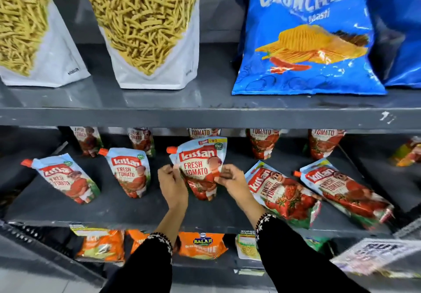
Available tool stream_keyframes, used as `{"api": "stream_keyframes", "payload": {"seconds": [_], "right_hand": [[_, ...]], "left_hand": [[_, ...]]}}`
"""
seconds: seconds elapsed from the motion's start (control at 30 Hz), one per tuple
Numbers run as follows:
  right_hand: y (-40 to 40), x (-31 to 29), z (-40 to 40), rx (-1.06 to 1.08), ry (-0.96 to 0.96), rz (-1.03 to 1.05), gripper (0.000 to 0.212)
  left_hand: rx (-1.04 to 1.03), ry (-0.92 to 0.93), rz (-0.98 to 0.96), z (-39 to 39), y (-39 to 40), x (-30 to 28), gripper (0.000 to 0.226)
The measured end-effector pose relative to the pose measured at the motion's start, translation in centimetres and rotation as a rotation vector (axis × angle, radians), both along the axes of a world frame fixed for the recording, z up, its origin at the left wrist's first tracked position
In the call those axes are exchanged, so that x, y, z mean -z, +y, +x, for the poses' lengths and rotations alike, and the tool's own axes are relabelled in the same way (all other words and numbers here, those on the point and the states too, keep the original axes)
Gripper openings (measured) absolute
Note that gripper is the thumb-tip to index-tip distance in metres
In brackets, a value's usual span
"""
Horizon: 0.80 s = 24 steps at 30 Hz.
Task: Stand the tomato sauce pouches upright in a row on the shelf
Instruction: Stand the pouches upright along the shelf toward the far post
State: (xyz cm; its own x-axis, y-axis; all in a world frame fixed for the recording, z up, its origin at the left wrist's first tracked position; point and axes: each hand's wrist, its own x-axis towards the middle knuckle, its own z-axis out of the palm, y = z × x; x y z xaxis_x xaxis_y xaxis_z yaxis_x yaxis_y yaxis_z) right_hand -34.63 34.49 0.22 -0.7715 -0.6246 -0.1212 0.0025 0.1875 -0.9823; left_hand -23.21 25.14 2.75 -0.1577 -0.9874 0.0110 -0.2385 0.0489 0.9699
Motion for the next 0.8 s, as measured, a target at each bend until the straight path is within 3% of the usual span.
{"api": "stream_keyframes", "payload": {"seconds": [0.1,0.17,0.3,0.4,0.5,0.6,0.67,0.8], "right_hand": [[1.8,-1.2,-1.3,-0.021,0.051,0.055,0.048],[3.7,-1.8,-3.0,0.099,0.178,0.162,0.049],[8.6,-2.5,-6.8,0.212,0.562,0.714,0.038],[11.4,-2.5,-8.6,0.118,0.471,1.022,0.037],[12.5,-2.4,-9.6,0.084,0.401,1.023,0.04],[13.0,-2.3,-10.7,0.082,0.342,1.014,0.043],[13.3,-2.2,-11.4,0.04,0.286,0.971,0.041],[14.5,-1.9,-13.1,0.059,0.18,0.795,0.02]], "left_hand": [[-0.1,0.075,0.252,-0.3,2.5,0.5,0.021],[-0.04,0.08,0.407,-1.4,4.4,1.4,0.03],[0.202,0.061,0.693,-5.0,7.4,3.7,0.047],[0.296,0.056,0.843,-7.0,9.7,3.5,0.034],[0.389,0.052,0.905,-8.9,12.0,2.9,0.028],[0.398,0.052,0.949,-11.0,13.3,3.1,0.044],[0.364,0.036,0.924,-11.8,13.8,3.1,0.04],[0.248,-0.051,0.796,-12.8,13.9,4.0,0.032]]}}
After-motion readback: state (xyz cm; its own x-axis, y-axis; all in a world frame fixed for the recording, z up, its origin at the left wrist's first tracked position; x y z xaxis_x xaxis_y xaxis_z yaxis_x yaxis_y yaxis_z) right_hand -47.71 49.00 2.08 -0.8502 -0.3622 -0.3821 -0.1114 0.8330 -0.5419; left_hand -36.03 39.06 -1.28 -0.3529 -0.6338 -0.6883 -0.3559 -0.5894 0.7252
